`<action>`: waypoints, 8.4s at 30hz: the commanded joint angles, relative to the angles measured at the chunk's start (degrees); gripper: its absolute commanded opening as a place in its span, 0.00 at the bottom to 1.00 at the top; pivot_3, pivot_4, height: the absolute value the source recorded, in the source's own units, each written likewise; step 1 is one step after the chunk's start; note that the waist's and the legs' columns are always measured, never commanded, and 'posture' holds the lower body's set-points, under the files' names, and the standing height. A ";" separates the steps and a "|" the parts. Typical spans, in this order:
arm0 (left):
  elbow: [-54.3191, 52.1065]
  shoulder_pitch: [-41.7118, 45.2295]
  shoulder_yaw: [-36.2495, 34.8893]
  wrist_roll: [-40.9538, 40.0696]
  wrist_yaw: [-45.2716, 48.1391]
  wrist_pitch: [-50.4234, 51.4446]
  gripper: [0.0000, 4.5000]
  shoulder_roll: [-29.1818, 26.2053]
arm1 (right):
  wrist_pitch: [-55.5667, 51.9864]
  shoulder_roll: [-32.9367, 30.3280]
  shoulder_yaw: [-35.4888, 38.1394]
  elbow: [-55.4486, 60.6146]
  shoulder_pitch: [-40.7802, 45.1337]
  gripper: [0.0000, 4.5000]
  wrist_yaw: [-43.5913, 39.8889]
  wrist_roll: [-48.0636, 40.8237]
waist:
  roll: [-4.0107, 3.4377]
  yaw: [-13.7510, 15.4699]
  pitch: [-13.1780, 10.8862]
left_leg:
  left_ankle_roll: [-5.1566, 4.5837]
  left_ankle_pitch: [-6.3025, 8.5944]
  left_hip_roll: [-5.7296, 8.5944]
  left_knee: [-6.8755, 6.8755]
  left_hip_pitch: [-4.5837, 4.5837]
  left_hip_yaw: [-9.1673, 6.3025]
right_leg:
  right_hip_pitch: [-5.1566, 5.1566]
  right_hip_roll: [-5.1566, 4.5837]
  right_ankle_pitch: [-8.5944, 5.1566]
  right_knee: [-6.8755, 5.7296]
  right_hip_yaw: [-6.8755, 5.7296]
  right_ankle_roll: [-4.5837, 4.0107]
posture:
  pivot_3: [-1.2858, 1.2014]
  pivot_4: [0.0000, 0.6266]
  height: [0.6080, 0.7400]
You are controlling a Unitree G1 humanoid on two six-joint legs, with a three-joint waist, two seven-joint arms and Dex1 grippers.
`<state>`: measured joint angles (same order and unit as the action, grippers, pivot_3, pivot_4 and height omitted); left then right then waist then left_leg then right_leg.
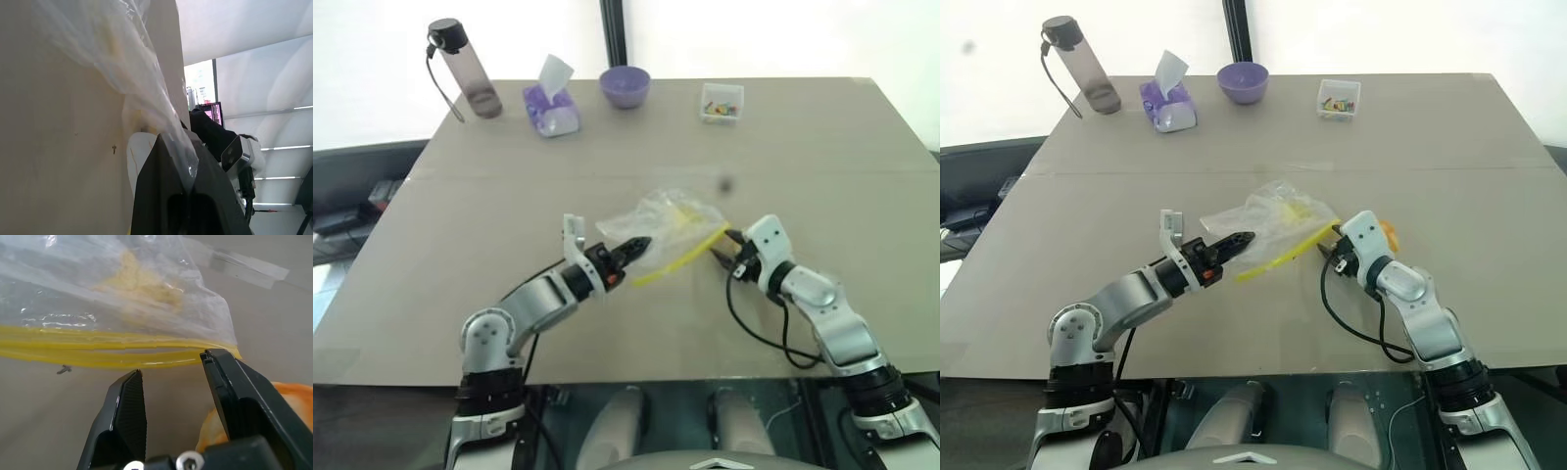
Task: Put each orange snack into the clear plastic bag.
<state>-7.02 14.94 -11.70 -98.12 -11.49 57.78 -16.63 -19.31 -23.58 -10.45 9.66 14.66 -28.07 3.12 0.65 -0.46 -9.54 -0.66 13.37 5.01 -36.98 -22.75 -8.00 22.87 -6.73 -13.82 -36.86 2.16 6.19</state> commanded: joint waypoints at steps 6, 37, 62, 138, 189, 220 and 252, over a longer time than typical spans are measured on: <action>-1.19 -0.16 0.88 -1.00 1.75 -0.96 0.00 -0.35 | 2.88 2.27 -0.91 -0.38 4.15 0.49 2.65 2.18 | 0.00 -0.08 0.00 | 0.00 0.00 0.00 0.03 0.00 0.02 | 0.02 0.00 0.00 0.00 0.01 0.00 | 0.52 0.24 1.00; -7.31 5.57 15.74 60.69 23.87 -31.06 0.46 -11.19 | -2.81 5.52 -1.19 -6.16 16.43 0.00 15.77 16.95 | 0.00 -0.17 -0.01 | 0.09 -0.06 0.07 0.53 -0.17 0.41 | 0.57 0.07 0.05 0.04 0.38 -0.08 | 0.52 0.24 1.00; -3.94 5.31 29.52 99.98 34.21 -45.40 0.46 -9.89 | -6.35 8.59 -4.52 -3.90 18.31 0.00 13.71 21.20 | 0.00 -0.49 -0.01 | 0.08 -0.06 -0.01 0.63 -0.23 0.54 | 0.77 0.14 0.05 0.03 0.48 -0.08 | 0.52 0.24 1.00; 12.08 9.98 30.55 141.11 14.90 -71.81 0.22 -13.19 | -6.66 9.14 -2.80 -0.86 17.67 0.00 11.13 15.97 | -0.02 -0.61 0.01 | 0.08 -0.06 0.00 0.50 -0.19 0.53 | 0.79 0.15 0.05 -0.26 0.49 -0.07 | 0.52 0.24 1.00; 4.00 7.68 26.58 117.80 33.57 -64.29 0.00 -4.72 | 15.89 0.55 -9.88 -19.01 21.86 0.14 6.00 18.67 | -0.02 -1.89 0.00 | 0.08 -0.06 0.00 -0.14 -0.13 0.52 | 0.74 0.17 0.05 -1.00 0.53 -0.07 | 0.52 0.24 1.00; 6.22 7.82 25.83 121.19 30.03 -61.17 0.00 -4.27 | -25.62 5.06 18.49 19.81 -3.68 0.99 -1.69 -3.42 | -0.01 -0.33 0.00 | -0.15 0.08 -0.07 -0.18 -0.14 0.38 | 0.64 0.18 0.05 -0.97 0.46 -0.06 | 0.52 0.24 1.00; 8.27 8.12 27.10 123.07 29.31 -61.36 0.00 -3.39 | -42.44 -3.02 22.68 20.01 5.45 0.01 -4.83 -31.33 | -0.02 -0.22 -0.01 | -0.16 0.08 -0.08 -0.16 -0.17 0.38 | 0.64 0.17 0.05 -0.94 0.38 -0.05 | 0.52 0.24 1.00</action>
<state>2.47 22.64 14.83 25.16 18.20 -2.08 -20.32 -61.93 -26.99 12.10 30.04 17.76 -34.42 -27.38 0.64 -0.69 -9.55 -0.82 13.45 4.94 -37.14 -22.92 -7.61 23.51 -6.59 -13.78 -37.80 2.54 6.14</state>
